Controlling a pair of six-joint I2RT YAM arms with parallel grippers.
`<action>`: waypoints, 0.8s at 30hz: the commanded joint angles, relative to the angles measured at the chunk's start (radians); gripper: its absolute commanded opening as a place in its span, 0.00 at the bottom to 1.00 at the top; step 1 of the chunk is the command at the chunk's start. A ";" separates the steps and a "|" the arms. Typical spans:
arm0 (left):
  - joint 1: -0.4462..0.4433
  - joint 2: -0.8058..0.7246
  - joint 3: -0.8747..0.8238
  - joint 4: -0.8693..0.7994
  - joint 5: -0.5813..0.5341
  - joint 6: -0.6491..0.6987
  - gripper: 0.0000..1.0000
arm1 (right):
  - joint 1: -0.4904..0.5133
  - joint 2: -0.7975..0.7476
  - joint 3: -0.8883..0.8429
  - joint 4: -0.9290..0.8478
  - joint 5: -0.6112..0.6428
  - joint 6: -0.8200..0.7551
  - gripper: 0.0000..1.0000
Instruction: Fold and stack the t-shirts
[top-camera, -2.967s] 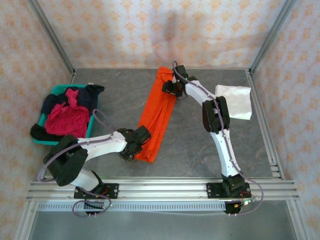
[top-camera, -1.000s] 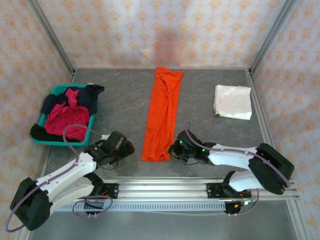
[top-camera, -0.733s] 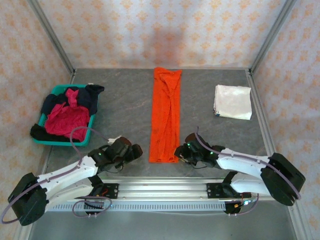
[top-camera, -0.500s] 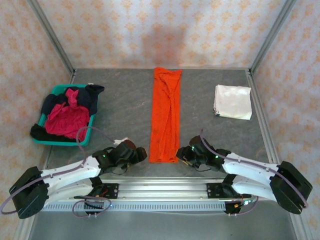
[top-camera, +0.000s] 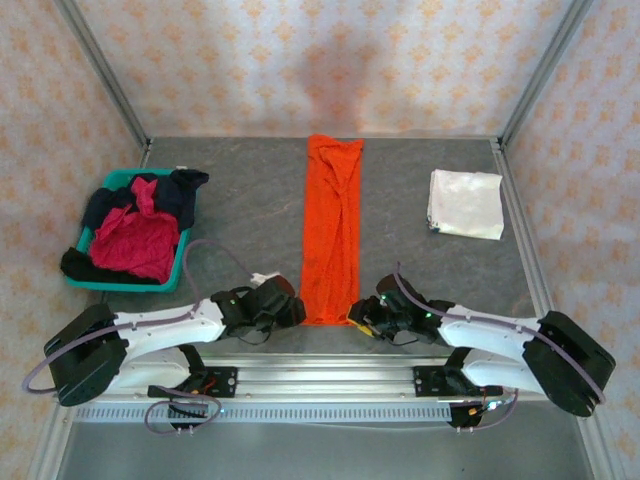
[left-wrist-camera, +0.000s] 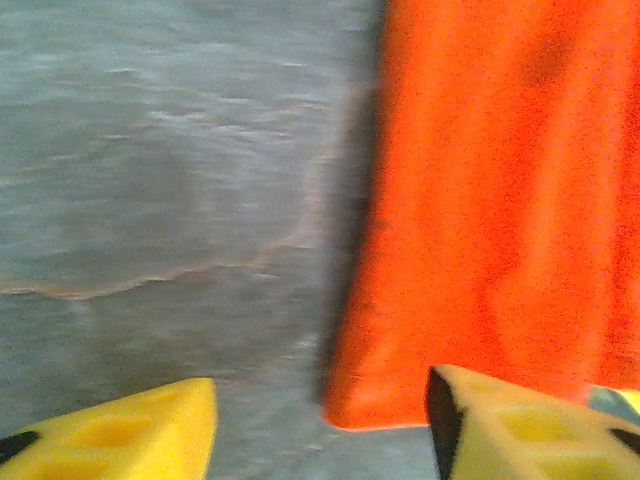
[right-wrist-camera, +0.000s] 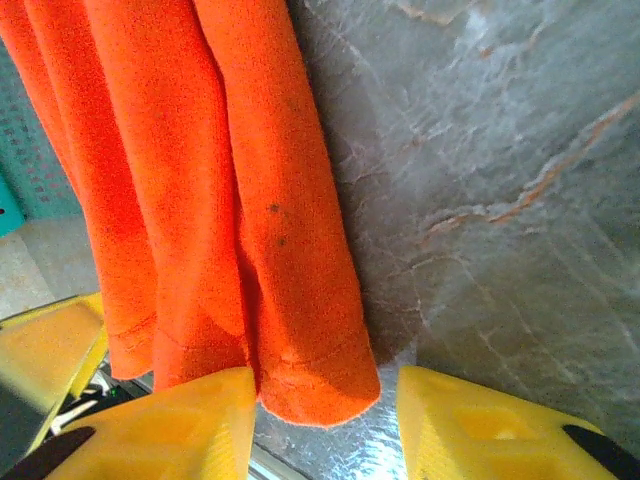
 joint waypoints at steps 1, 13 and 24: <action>-0.021 -0.010 0.049 0.042 0.001 0.014 0.64 | -0.004 0.013 -0.015 0.056 0.001 0.011 0.37; -0.031 0.040 0.011 0.100 0.000 -0.029 0.50 | -0.004 0.021 -0.025 0.052 0.015 0.014 0.00; -0.042 0.084 0.028 0.020 -0.048 -0.047 0.47 | -0.004 0.022 -0.031 0.053 0.016 0.014 0.00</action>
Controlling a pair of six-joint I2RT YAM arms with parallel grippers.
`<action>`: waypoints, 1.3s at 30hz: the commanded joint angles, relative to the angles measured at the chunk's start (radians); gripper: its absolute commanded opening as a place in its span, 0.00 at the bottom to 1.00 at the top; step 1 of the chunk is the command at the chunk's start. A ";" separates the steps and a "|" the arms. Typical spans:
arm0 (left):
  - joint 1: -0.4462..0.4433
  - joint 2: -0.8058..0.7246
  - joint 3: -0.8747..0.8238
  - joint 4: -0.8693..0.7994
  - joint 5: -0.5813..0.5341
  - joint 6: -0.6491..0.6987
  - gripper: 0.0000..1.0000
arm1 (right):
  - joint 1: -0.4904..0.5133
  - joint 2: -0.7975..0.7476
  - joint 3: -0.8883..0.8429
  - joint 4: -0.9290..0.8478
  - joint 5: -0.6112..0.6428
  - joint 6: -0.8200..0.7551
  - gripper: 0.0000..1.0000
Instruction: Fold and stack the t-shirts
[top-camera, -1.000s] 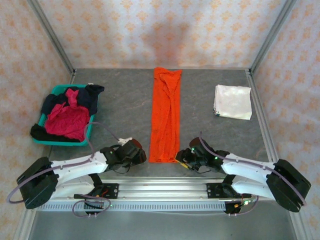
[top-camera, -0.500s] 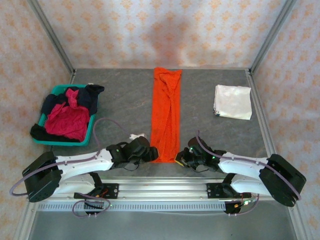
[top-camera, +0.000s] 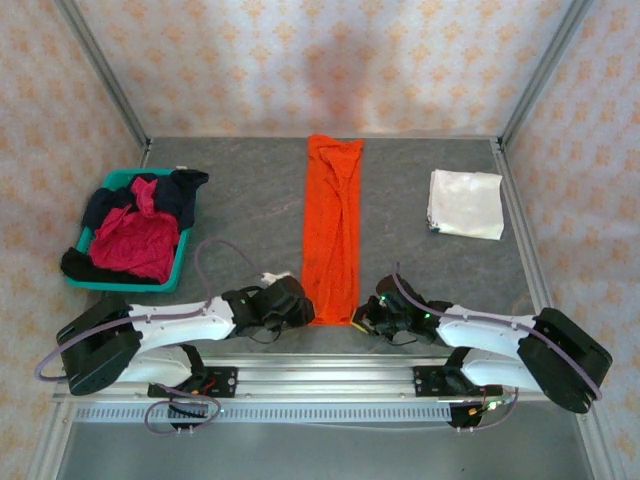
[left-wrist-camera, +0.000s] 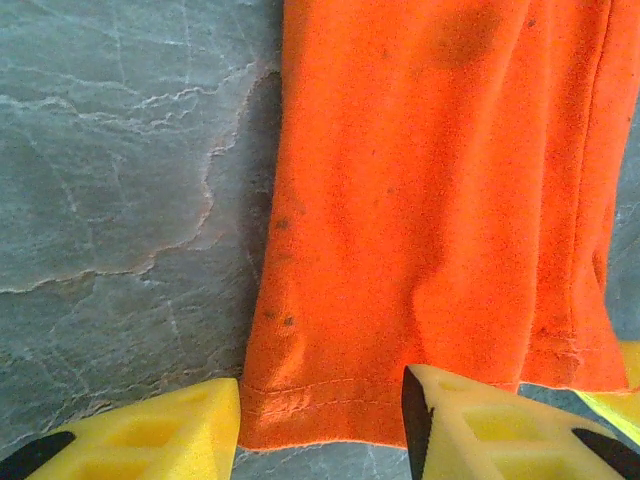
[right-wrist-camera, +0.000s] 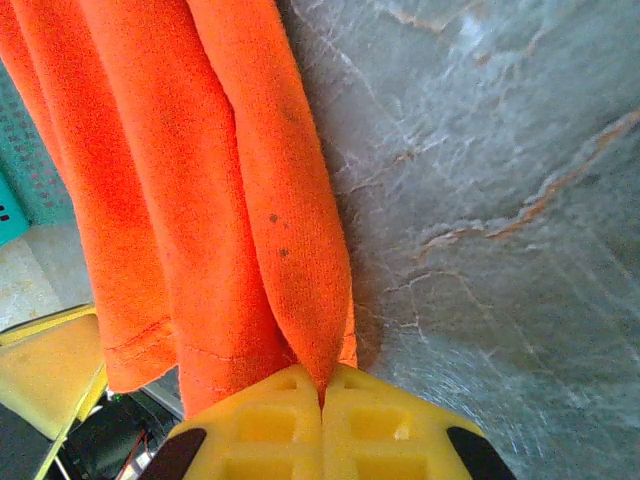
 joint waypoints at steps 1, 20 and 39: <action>-0.006 0.000 -0.001 -0.039 -0.041 -0.015 0.47 | -0.004 0.002 -0.016 0.012 0.014 0.000 0.00; -0.031 0.024 0.003 -0.033 -0.050 -0.041 0.00 | -0.003 -0.041 -0.009 -0.031 0.022 -0.008 0.00; -0.058 -0.227 0.094 -0.342 -0.105 -0.071 0.00 | 0.010 -0.389 0.122 -0.436 0.081 -0.095 0.00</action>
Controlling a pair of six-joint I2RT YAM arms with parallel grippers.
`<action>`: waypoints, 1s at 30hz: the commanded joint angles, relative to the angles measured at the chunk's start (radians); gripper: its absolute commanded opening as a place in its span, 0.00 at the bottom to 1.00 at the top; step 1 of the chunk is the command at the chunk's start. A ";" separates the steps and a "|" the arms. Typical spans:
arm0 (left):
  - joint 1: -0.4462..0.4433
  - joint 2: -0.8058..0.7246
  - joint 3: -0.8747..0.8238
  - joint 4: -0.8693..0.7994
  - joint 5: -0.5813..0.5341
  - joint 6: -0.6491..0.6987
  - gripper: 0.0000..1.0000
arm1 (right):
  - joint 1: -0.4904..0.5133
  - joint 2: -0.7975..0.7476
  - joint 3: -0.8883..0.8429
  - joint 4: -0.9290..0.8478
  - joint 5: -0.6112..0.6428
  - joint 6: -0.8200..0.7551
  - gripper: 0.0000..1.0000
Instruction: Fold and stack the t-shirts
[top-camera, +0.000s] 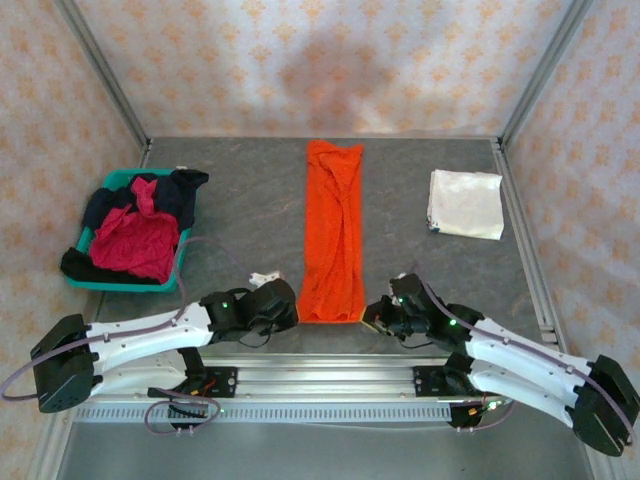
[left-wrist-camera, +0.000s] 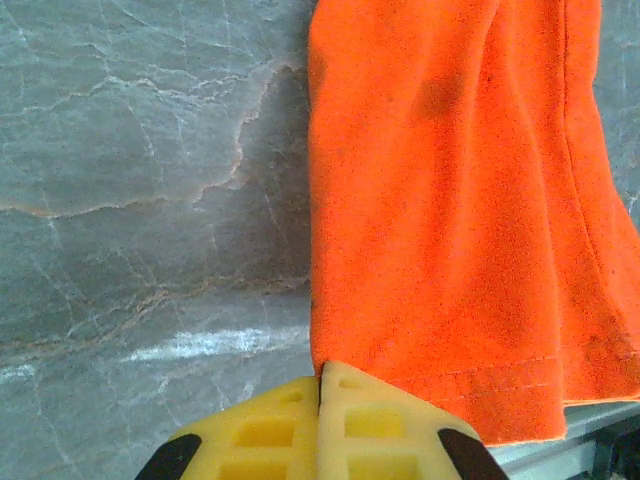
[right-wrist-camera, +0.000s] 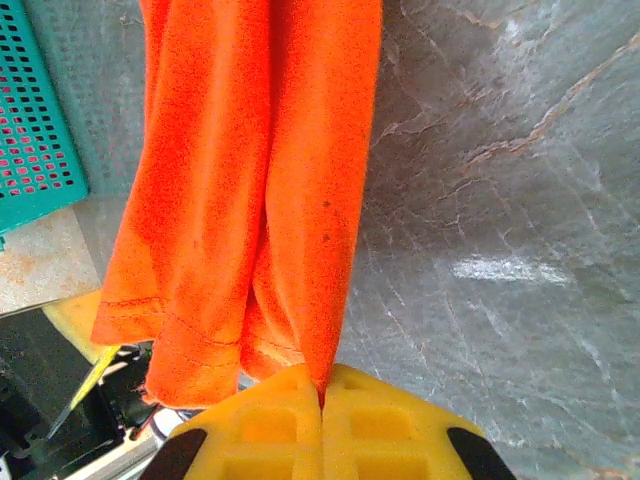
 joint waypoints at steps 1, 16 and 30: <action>-0.005 -0.026 0.052 -0.090 -0.069 -0.016 0.00 | 0.005 -0.004 0.062 -0.050 0.049 -0.031 0.00; 0.071 0.139 0.291 -0.114 -0.158 0.078 0.00 | -0.093 0.257 0.233 0.110 -0.002 -0.165 0.00; 0.304 0.363 0.485 -0.003 -0.073 0.215 0.00 | -0.317 0.566 0.481 0.133 -0.127 -0.371 0.00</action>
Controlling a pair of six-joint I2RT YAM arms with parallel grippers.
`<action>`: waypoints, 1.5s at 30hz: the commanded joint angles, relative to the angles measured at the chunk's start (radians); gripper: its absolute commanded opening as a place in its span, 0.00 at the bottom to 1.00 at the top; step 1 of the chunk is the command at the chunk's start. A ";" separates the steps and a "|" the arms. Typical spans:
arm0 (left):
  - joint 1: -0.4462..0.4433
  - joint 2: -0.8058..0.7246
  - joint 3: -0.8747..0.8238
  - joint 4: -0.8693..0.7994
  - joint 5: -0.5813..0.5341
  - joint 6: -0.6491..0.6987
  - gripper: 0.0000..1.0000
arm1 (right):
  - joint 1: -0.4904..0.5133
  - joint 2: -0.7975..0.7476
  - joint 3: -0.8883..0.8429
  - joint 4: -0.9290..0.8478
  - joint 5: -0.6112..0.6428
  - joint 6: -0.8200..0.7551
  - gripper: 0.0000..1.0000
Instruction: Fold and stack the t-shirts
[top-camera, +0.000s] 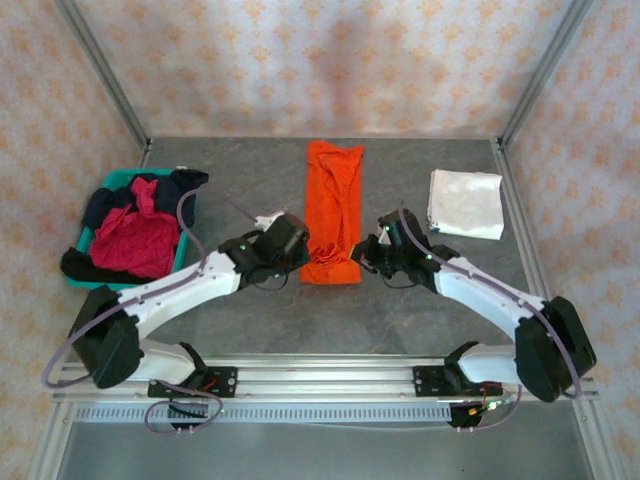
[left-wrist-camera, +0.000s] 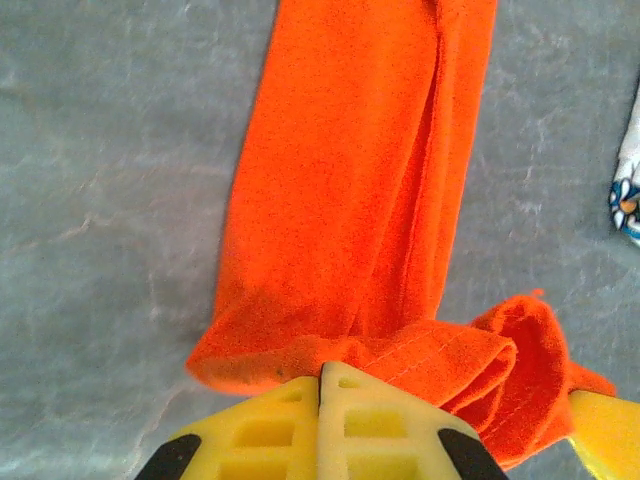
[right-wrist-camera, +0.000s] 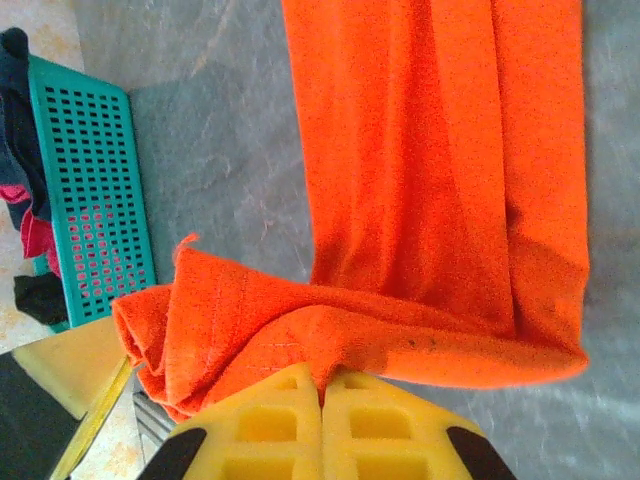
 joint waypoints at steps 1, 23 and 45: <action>0.041 0.063 0.073 0.028 0.017 0.077 0.00 | -0.040 0.071 0.074 0.039 -0.046 -0.075 0.00; 0.217 0.511 0.479 -0.026 0.132 0.230 0.00 | -0.215 0.465 0.349 0.147 -0.121 -0.132 0.00; 0.237 0.369 0.355 0.009 0.018 0.223 1.00 | -0.172 0.392 0.321 0.072 -0.010 -0.268 0.50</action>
